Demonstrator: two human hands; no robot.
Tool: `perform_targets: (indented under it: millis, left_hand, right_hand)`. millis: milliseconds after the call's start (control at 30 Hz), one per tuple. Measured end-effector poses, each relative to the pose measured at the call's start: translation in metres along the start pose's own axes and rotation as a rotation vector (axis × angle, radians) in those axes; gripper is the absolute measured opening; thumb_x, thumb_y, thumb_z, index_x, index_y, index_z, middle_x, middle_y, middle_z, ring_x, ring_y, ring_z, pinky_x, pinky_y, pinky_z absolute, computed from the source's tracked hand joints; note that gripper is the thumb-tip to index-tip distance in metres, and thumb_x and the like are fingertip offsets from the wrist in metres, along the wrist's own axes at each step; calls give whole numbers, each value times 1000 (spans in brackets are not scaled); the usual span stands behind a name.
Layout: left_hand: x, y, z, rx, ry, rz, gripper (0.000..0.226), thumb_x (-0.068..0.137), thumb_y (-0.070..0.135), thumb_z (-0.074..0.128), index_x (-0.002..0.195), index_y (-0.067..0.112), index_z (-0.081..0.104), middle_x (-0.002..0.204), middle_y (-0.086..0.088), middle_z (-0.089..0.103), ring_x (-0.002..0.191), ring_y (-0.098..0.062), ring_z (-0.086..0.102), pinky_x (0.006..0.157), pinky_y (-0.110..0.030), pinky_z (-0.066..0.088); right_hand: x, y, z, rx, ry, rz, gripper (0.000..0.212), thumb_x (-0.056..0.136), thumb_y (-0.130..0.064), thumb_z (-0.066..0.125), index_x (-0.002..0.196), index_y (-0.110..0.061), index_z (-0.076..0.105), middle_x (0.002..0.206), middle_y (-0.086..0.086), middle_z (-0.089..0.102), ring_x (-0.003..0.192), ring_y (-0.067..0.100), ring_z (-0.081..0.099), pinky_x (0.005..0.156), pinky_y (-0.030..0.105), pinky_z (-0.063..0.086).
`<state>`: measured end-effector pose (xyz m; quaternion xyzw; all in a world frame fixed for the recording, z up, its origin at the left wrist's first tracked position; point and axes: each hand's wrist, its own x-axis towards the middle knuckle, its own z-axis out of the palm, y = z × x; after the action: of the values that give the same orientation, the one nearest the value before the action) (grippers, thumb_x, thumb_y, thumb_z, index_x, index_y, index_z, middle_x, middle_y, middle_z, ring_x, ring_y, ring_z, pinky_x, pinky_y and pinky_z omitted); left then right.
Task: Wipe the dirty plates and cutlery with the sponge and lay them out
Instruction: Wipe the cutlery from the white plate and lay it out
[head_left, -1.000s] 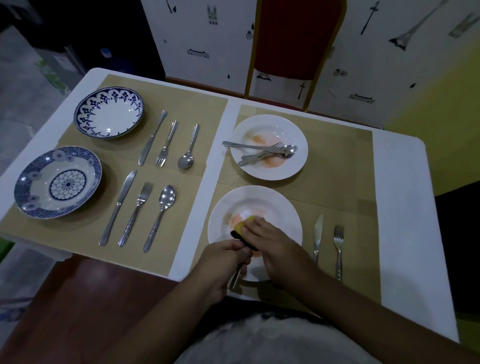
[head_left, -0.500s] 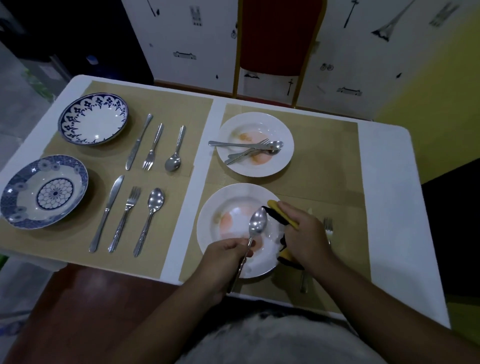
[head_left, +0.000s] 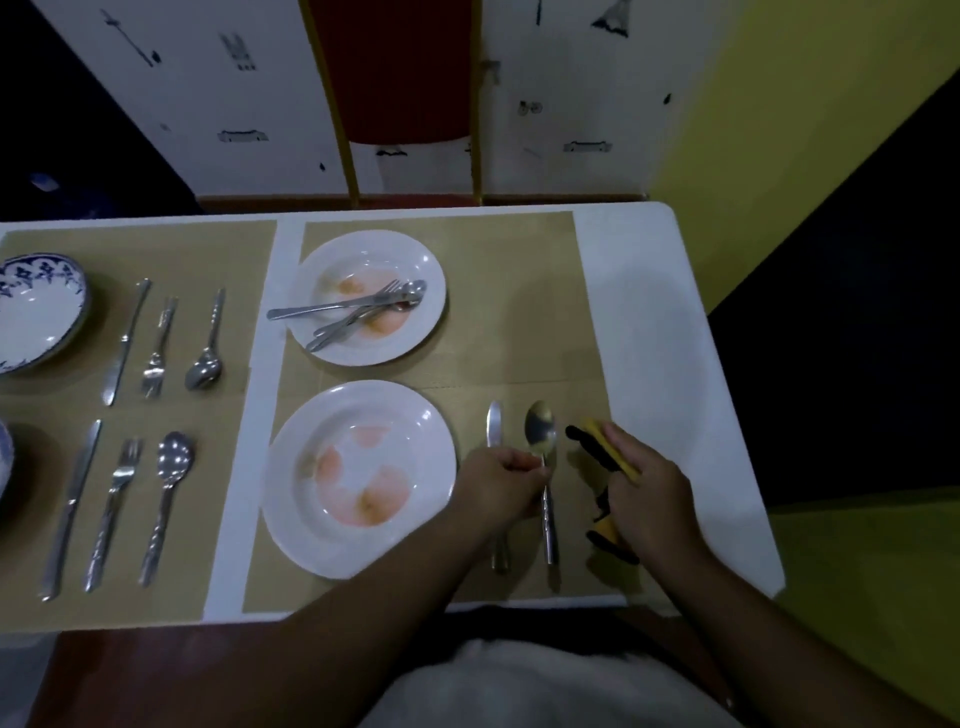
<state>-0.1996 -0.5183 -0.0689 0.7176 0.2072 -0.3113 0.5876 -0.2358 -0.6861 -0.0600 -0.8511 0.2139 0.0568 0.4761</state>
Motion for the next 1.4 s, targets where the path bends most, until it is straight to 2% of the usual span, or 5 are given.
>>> perform_targets:
  millis: [400,567,667,767,1400]
  left_hand:
    - [30,-3,71,528,124,160,20,86,20,74,104,12,79,101,0,77,95,-12,71,91,-29,56]
    - [25,-6,72,843,129,430,13,90,19,66,99,15,74,94,-1,73,86,-13,67,84,-35,58]
    - [31,-13,68,1162,86,674,56,77,23,80,130,13,64,129,-10,66,116,-29,61,99,-44,52]
    - [33,-17,67,1348,-14,629,85,82,45,75,152,14,37,159,-9,38,146,-35,32,115,-49,34]
    - [15,-24,19,1158,166,835,67,85,43,68,142,11,54,149,-8,53,138,-33,46,110,-47,40]
  right_hand:
    - [29,56,-36,-56,-32,-162,60,85,16,48,136,-15,49,138,-11,39,132,4,34,106,4,18]
    - [40,68,-34,-139,-26,-248,57,83,18,50,135,-7,50,137,-7,40,136,13,32,111,21,21]
    - [45,77,-31,-189,-93,-261,58,83,17,49,136,-5,48,144,5,42,139,20,32,113,27,21]
    - [45,81,-28,-265,-145,-286,60,83,18,47,138,-5,44,148,6,34,142,20,22,115,27,12]
    - [25,12,-8,-241,-24,-337,60,83,15,48,138,-8,45,144,1,42,139,15,32,113,22,18]
